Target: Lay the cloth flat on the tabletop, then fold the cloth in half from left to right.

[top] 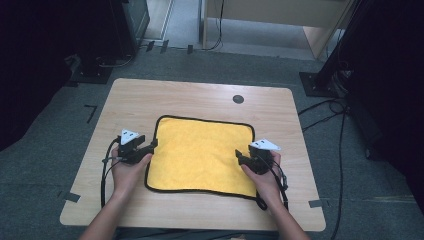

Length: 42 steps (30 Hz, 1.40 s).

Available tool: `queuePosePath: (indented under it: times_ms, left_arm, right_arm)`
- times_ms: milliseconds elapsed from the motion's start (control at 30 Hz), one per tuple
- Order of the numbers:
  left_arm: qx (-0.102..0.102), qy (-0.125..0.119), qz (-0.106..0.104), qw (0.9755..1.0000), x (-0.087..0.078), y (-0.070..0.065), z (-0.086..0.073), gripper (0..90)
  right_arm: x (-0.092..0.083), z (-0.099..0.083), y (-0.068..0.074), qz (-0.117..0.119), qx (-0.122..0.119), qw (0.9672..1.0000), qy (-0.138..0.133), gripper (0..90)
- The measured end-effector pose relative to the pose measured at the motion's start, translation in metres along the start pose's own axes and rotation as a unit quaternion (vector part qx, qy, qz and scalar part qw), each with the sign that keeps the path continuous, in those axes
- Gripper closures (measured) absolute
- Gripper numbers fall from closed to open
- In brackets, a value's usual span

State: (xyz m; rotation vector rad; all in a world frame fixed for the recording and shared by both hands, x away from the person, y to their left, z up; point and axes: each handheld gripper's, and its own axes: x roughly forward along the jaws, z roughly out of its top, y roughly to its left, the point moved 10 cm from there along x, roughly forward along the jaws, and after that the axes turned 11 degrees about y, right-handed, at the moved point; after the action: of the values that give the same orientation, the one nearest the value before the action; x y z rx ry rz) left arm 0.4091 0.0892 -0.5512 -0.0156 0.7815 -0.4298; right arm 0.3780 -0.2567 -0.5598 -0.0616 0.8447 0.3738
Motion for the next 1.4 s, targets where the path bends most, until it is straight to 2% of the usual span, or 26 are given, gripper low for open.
queuePosePath:
  times_ms: [167,200,333,533,667,733,833,900,967,1233,1400]
  left_arm:
    - [0.002,-0.003,0.002,1.0,-0.008,0.002,-0.012,41.4]
    - [0.0,-0.005,0.003,1.0,-0.009,0.003,-0.013,40.3]
    - [-0.005,-0.008,0.006,0.9999,-0.01,0.006,-0.018,38.9]
    - [-0.008,-0.009,0.009,0.9999,-0.008,0.005,-0.019,39.4]
    - [-0.002,-0.004,0.009,0.9999,-0.012,0.003,-0.022,39.5]
    - [-0.003,-0.005,0.009,0.9999,-0.012,0.002,-0.023,39.5]
    - [-0.003,-0.006,0.012,0.9999,-0.011,0.002,-0.023,39.6]
    - [-0.002,-0.006,0.016,0.9998,-0.008,0.002,-0.023,39.9]
    - [-0.004,-0.008,0.017,0.9998,-0.007,0.002,-0.021,40.0]
    - [-0.006,-0.009,0.022,0.9997,-0.005,0.005,-0.017,40.8]
    - [-0.007,-0.009,0.03,0.9995,-0.003,0.012,-0.013,41.2]
  right_arm:
    - [-0.01,-0.009,-0.008,-0.001,0.014,0.9999,-0.004,41.5]
    - [-0.013,-0.013,-0.011,-0.001,0.025,0.9997,-0.006,41.7]
    - [-0.019,-0.015,-0.007,0.005,0.031,0.9994,-0.013,42.1]
    - [-0.027,-0.01,0.022,0.018,0.009,0.9994,-0.027,42.6]
    - [-0.024,-0.004,0.034,0.025,0.002,0.9992,-0.033,44.4]
    - [-0.023,-0.003,0.036,0.025,0.002,0.9992,-0.032,44.9]
    - [-0.021,-0.002,0.043,0.032,0.001,0.9989,-0.033,47.4]
    - [-0.021,-0.002,0.054,0.039,-0.009,0.9987,-0.031,48.2]
    - [-0.021,-0.003,0.057,0.041,-0.012,0.9986,-0.03,48.6]
    - [-0.017,-0.001,0.091,0.067,-0.031,0.9967,-0.032,53.5]
    - [-0.013,0.0,0.114,0.087,-0.043,0.9949,-0.029,54.8]
